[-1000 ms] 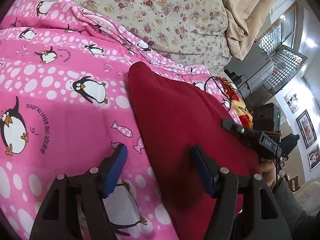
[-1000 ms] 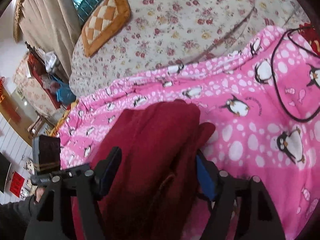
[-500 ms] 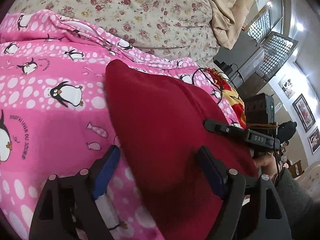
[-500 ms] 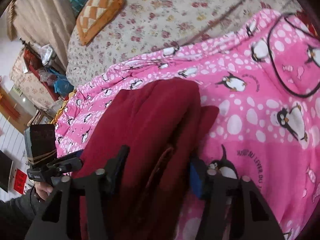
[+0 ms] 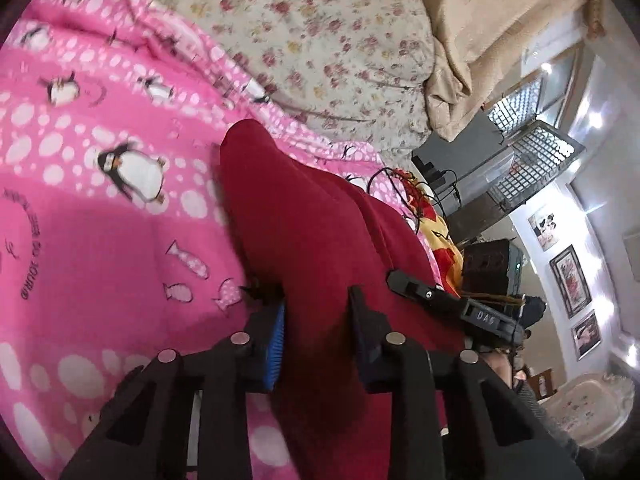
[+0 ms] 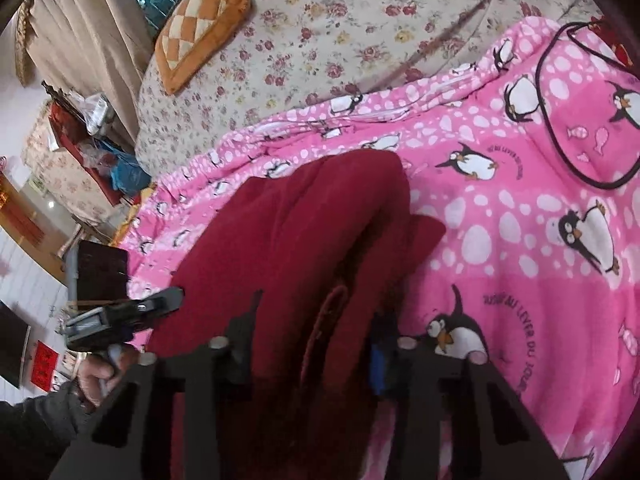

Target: Fold small clothes

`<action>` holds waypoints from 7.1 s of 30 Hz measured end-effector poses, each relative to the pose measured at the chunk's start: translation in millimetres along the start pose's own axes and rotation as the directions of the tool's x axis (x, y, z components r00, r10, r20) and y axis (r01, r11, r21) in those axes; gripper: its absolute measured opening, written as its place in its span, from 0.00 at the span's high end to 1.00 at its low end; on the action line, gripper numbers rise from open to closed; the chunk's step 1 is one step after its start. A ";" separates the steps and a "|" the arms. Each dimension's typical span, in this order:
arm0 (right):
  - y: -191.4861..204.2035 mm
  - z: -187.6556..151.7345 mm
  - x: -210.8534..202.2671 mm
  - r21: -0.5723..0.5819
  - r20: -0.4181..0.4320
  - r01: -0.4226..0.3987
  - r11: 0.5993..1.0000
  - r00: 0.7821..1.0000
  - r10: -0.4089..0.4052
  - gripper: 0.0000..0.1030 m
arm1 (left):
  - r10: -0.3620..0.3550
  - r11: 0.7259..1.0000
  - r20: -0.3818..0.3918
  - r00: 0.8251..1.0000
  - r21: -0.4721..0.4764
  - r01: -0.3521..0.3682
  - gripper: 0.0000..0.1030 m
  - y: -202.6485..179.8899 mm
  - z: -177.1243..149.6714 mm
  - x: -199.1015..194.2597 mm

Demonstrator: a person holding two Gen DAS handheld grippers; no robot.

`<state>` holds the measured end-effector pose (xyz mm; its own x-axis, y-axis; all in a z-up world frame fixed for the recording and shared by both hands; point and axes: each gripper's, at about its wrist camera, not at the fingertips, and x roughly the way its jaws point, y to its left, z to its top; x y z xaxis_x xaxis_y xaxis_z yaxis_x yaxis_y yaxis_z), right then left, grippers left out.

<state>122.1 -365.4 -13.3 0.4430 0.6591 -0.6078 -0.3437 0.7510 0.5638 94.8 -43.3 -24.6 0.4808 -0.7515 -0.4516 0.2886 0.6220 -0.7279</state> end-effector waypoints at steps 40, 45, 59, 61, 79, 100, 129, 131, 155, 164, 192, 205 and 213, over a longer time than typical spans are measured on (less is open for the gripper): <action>141.7 55.7 90.3 -0.240 0.070 0.145 0.960 0.989 -0.132 0.57 | 0.398 0.902 0.253 0.882 0.070 -0.427 0.77 44.0 88.2 -126.2; 179.0 30.5 128.9 -0.519 0.011 0.230 0.823 0.965 -0.262 0.84 | 0.439 0.871 0.115 0.891 0.189 -0.454 0.79 36.3 73.6 -81.9; 163.1 5.1 132.4 -0.465 0.000 0.359 0.809 0.914 -0.406 0.83 | 0.459 0.860 0.079 0.885 0.210 -0.464 0.48 38.3 58.5 -44.9; 166.6 5.4 132.7 -0.453 -0.004 0.368 0.812 0.910 -0.414 0.79 | 0.498 0.831 0.080 0.863 0.240 -0.502 0.45 30.9 56.7 -38.9; 176.2 -14.8 139.7 -0.546 -0.057 0.366 0.754 0.882 -0.469 0.47 | 0.617 0.735 0.140 0.775 0.251 -0.630 0.38 16.6 47.4 -24.0; 169.3 -21.0 136.2 -0.500 -0.060 0.434 0.749 0.846 -0.530 0.32 | 0.620 0.732 0.142 0.772 0.250 -0.634 0.38 16.8 44.3 -22.8; 106.9 95.3 201.7 -0.316 -0.012 0.392 0.864 0.909 -0.417 1.00 | 0.614 0.764 0.121 0.780 0.157 -0.626 0.35 33.5 64.5 -39.5; 114.1 95.8 195.1 -0.317 0.001 0.404 0.858 0.905 -0.426 1.00 | 0.615 0.766 0.118 0.780 0.145 -0.626 0.35 35.0 64.8 -40.9; 199.3 -8.7 13.7 -0.257 0.171 0.357 0.898 0.931 -0.322 0.44 | 0.673 0.725 0.110 0.732 0.101 -0.681 0.33 -7.4 1.6 -85.0; 185.9 -55.3 -31.6 -0.231 0.245 0.396 0.889 0.908 -0.340 0.42 | 0.737 0.639 0.178 0.652 0.127 -0.758 0.33 -72.0 -31.9 -100.1; 186.9 -50.6 -29.7 -0.158 0.294 0.437 0.885 0.877 -0.380 0.42 | 0.780 0.555 0.236 0.579 0.166 -0.815 0.33 -80.1 -18.5 -85.4; 190.7 -52.0 -7.3 -0.180 0.262 0.469 0.865 0.870 -0.418 0.42 | 0.755 0.625 0.140 0.641 0.143 -0.768 0.33 -60.3 -20.8 -82.0; 190.3 -53.0 -7.2 -0.186 0.261 0.467 0.865 0.872 -0.415 0.42 | 0.756 0.621 0.144 0.638 0.148 -0.769 0.33 -61.0 -20.7 -82.0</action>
<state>9.6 -225.1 68.8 0.7446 0.2523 -0.6179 -0.2442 0.9646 0.0996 20.6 -24.2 46.2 0.6445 0.0224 -0.7642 -0.0682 0.9973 -0.0284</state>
